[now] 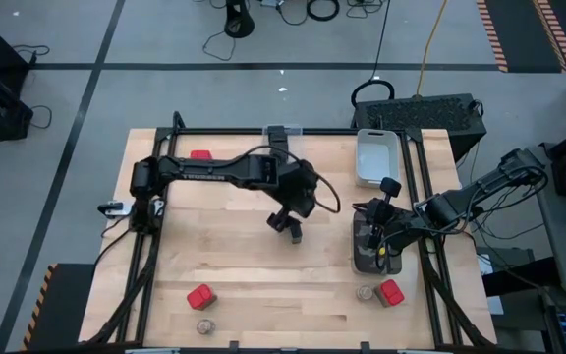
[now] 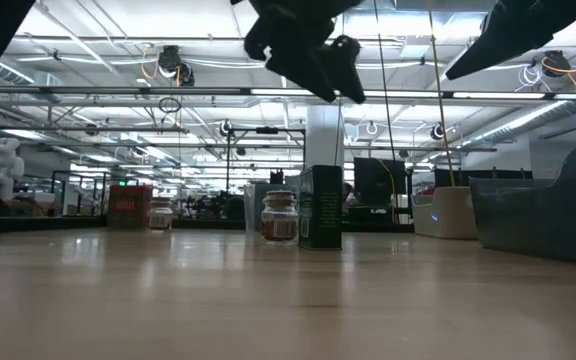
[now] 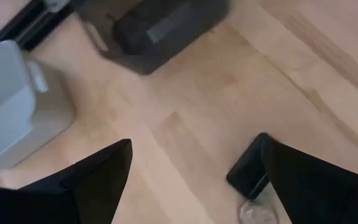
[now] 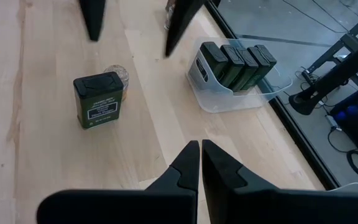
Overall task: Sort spices by type
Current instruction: Put the black seasoning can into the transparent bin
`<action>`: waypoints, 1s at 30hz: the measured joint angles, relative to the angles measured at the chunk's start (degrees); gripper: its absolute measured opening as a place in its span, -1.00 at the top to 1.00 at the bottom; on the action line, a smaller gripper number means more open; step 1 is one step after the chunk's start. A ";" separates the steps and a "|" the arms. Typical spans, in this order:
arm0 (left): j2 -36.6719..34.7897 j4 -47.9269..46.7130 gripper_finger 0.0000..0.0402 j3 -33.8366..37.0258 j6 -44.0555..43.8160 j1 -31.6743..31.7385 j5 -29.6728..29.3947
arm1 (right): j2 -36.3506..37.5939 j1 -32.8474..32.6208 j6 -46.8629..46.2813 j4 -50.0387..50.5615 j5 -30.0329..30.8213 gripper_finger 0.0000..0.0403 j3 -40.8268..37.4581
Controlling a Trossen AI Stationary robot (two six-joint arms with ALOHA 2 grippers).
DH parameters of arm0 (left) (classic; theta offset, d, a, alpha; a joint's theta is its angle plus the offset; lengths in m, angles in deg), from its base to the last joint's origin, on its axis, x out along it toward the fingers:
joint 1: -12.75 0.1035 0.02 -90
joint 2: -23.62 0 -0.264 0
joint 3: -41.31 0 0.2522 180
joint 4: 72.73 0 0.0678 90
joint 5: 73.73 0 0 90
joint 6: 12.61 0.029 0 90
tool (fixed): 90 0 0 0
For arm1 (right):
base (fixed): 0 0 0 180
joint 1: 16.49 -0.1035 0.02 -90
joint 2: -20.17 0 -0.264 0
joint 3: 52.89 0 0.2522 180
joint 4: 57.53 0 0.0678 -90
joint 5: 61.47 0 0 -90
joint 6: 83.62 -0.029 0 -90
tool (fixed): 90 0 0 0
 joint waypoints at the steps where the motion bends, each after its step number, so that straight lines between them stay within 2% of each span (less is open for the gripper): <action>1: 0.71 -0.15 -0.81 0.03 0.03 -0.32 0.31 | 0.00 0.00 0.00 0.00 0.00 1.00 0.00; 9: 5.85 -1.56 -0.81 0.12 0.35 -1.97 1.17 | -0.02 0.06 0.20 0.04 0.06 1.00 -0.02; 14: 7.19 -2.26 -0.81 0.12 2.07 -2.94 4.42 | -0.53 0.15 0.22 0.34 0.10 1.00 -0.02; 20: 7.29 -3.27 -0.81 0.12 10.37 -4.03 0.67 | -1.61 0.76 0.46 0.37 0.20 1.00 -0.02; 30: 9.43 -4.16 -0.81 0.10 10.69 -3.89 -0.05 | -2.49 1.57 1.49 -0.45 0.10 1.00 -0.02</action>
